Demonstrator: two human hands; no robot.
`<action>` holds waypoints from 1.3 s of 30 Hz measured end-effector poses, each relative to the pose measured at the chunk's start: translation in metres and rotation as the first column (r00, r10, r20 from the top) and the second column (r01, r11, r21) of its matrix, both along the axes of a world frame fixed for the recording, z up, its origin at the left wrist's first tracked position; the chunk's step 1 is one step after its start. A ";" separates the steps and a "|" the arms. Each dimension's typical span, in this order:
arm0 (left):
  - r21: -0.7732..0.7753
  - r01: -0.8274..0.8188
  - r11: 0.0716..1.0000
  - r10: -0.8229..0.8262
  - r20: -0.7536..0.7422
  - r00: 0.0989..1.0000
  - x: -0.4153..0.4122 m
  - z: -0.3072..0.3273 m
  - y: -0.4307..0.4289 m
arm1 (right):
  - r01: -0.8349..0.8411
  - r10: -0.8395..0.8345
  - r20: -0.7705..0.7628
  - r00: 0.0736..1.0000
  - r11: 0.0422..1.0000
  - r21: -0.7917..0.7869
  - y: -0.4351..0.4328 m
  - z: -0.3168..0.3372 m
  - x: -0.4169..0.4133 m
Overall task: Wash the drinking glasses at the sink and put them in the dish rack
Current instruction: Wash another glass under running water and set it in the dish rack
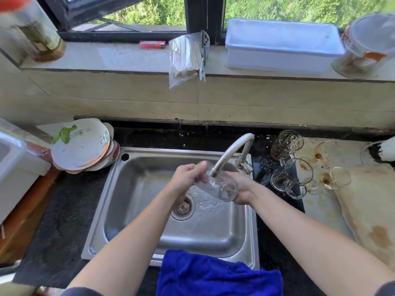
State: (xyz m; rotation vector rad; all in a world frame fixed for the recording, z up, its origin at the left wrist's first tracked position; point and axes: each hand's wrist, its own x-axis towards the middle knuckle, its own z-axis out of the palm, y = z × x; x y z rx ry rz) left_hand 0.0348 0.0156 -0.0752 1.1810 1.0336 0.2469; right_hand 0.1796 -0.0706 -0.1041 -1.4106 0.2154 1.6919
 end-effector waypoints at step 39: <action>0.554 0.552 0.623 -0.205 -0.566 0.798 -0.026 -0.015 -0.014 | 0.199 -0.199 0.418 0.887 0.979 0.043 0.038 0.010 -0.030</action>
